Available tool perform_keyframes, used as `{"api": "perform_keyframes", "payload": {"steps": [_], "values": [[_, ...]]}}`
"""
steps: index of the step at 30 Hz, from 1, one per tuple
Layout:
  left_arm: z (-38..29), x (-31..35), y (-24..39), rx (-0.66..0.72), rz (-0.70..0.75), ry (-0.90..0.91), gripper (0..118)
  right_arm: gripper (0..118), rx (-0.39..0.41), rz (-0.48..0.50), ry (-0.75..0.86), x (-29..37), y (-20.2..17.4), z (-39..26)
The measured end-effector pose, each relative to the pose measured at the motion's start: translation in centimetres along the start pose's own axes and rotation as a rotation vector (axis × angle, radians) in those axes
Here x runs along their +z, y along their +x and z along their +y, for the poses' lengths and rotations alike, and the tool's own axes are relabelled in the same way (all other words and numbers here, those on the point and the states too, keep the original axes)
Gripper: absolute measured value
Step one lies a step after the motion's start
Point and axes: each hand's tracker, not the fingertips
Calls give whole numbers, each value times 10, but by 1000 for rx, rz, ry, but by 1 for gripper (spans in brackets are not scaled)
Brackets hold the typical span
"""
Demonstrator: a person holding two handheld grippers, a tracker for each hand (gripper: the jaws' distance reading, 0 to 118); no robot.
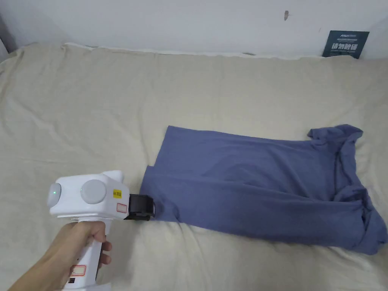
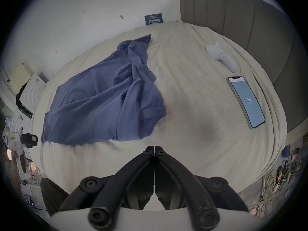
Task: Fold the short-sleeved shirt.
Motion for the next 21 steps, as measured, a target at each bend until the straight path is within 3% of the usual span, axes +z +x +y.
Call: {"api": "perform_keyframes", "payload": {"steps": [4, 6, 7, 8, 9, 10, 15, 16, 17, 18, 19, 21], "values": [[13, -20, 18, -3, 36, -10, 105, 0, 10, 8, 3, 2, -3, 5], [16, -27, 22, -2, 108, -22, 50, 0, 21, 5, 1, 0, -5, 8], [16, -27, 23, -10, 89, -31, 29, 0, 25, 2, 1, -1, -6, 10], [10, -15, 32, -33, 134, -28, 18, 0, 29, 2, 2, -2, -7, 12], [7, -3, 32, -71, 137, 30, 18, 0, 32, 2, 4, -4, -9, 13], [6, 2, 31, -50, 78, 49, 4, 0, 35, 4, 6, -5, -10, 15], [16, 20, 16, 7, 43, 6, 3, 1, 54, 8, -12, -26, -10, 23], [22, 16, 13, 24, 29, 0, 3, 17, 53, 13, -20, -28, -11, 25], [24, 15, 11, 33, 18, -4, 3, 67, 37, 28, -29, -33, -14, 25], [25, 14, 11, 28, 17, -9, 3, 107, 1, 72, -67, -41, -15, 24], [25, 14, 13, 16, 23, -3, 3, 118, -6, 95, -74, -44, -14, 24], [22, 13, 16, 0, 30, -4, 3, 118, 1, 71, -61, -47, -25, 26]]}}
